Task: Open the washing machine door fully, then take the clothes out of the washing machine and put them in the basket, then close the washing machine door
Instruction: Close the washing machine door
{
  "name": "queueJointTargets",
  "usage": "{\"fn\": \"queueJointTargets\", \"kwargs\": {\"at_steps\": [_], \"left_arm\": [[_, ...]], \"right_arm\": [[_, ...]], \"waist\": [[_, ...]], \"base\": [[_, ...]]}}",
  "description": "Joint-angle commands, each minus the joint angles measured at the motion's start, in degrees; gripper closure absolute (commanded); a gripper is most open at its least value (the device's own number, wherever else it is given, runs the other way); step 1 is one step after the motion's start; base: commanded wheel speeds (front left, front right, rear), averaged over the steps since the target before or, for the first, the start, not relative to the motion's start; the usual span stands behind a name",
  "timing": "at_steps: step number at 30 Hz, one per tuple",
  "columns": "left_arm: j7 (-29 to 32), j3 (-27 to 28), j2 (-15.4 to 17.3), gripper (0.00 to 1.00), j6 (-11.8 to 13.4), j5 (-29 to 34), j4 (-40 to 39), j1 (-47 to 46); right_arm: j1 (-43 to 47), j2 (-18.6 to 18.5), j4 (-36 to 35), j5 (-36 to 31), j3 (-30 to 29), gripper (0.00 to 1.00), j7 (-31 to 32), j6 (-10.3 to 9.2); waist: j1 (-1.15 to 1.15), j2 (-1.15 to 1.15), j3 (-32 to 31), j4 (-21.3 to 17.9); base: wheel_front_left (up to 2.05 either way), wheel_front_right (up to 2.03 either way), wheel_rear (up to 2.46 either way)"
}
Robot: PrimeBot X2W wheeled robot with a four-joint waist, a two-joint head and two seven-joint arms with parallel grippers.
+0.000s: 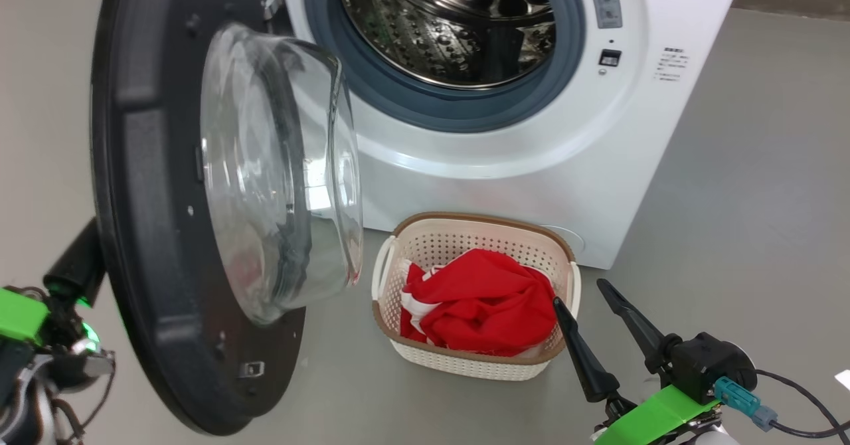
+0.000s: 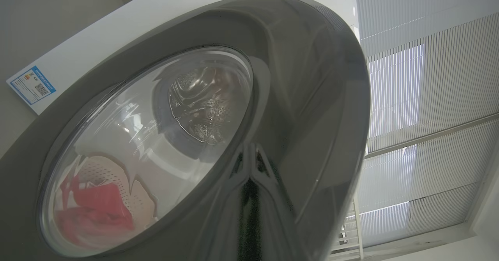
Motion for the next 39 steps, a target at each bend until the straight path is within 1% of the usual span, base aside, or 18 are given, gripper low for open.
{"fn": "queueJointTargets", "kwargs": {"at_steps": [1,9,15,26,39], "left_arm": [[-0.16,-0.59,1.03,1.00,0.48,-1.59,-2.66,0.71],[-5.00,-5.53,1.00,1.00,1.75,-7.63,-6.93,4.87],[-8.17,-8.10,0.99,1.00,1.67,-9.68,-9.25,7.17],[-12.51,-13.11,0.99,1.00,1.91,-13.15,-9.52,7.35],[-15.58,-15.92,0.99,1.00,1.59,-15.42,-7.74,3.74]], "right_arm": [[-1.52,0.07,-1.04,0.72,0.99,0.00,-0.65,0.28],[-1.12,0.53,-0.42,0.79,0.66,0.00,-0.80,0.28],[-0.53,0.89,-0.25,0.70,-0.28,0.00,-0.83,0.28],[-0.35,1.38,0.01,0.51,-0.67,0.00,-0.85,0.28],[-1.51,1.80,-0.64,0.13,-0.99,0.00,-0.85,0.28]], "waist": [[0.00,0.00,0.03,-1.35],[0.00,0.00,-0.25,-5.04],[0.00,0.00,-0.73,-6.99],[0.00,0.00,-0.85,-9.76],[0.00,0.00,1.87,-13.29]], "base": [[0.00,0.00,0.00],[0.00,0.00,0.00],[0.00,0.00,0.00],[0.00,0.00,0.00],[0.00,0.00,0.00]]}}
